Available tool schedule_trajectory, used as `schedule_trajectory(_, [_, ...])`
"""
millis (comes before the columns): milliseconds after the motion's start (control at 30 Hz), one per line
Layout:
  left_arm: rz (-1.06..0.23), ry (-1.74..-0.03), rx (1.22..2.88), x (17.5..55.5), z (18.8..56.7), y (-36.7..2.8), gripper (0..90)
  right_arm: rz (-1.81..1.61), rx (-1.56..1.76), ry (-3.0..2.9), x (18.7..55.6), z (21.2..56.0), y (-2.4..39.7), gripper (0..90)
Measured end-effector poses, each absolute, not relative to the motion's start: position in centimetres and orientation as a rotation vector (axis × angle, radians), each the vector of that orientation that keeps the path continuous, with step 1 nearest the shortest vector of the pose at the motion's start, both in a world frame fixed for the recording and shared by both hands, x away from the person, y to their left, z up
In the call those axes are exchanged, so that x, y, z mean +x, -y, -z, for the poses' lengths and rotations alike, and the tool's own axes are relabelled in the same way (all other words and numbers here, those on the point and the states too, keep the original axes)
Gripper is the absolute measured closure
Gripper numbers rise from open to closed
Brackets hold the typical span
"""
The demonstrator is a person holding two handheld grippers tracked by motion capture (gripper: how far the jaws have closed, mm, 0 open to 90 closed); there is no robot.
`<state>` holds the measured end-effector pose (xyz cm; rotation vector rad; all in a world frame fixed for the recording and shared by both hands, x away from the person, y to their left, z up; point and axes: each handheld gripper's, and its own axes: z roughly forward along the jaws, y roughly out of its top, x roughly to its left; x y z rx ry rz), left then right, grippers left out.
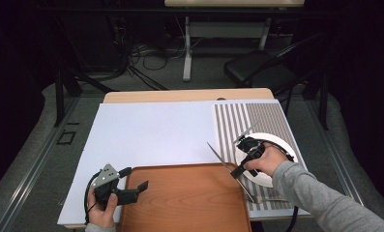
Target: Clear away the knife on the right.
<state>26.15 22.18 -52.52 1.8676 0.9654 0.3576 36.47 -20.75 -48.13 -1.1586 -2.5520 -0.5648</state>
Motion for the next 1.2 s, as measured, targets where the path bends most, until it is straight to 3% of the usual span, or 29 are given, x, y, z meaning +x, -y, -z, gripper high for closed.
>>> schedule_trajectory(800, [-0.355,-0.966,1.862,26.2,52.5,-22.2,16.0,0.577,-1.054,2.556,31.5,50.6,17.7,80.3])
schedule_trajectory(1200, [-0.351,-0.971,1.862,26.2,52.6,-22.1,16.0,0.531,-1.059,2.529,30.8,52.3,17.6,80.3])
